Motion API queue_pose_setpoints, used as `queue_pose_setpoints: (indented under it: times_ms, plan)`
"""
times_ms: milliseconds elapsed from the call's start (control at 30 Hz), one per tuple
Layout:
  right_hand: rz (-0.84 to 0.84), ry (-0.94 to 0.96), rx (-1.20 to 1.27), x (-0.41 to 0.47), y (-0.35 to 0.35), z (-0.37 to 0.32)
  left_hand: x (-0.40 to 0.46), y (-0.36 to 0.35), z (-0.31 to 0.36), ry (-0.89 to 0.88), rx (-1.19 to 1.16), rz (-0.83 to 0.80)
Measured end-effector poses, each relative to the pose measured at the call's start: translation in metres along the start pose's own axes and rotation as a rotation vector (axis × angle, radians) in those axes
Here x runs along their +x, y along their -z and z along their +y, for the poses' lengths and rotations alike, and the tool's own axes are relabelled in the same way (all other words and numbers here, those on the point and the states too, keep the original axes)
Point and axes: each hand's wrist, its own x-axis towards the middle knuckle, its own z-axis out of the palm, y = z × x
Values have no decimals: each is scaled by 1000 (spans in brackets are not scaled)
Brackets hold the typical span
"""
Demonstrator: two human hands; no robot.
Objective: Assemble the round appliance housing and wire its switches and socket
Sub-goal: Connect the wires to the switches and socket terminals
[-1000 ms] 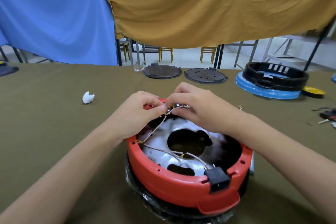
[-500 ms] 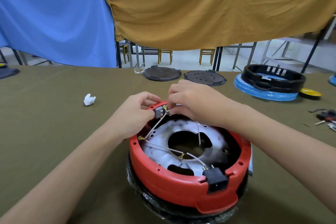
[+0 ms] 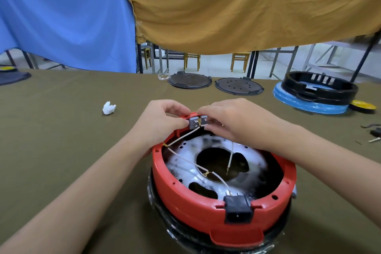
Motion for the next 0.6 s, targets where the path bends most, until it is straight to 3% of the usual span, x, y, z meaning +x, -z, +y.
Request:
queue_pose_setpoints:
  times_ms: [600]
  plan:
    - [-175,2,-33,0,-7,-4,3,2,-1,-81,178,-8]
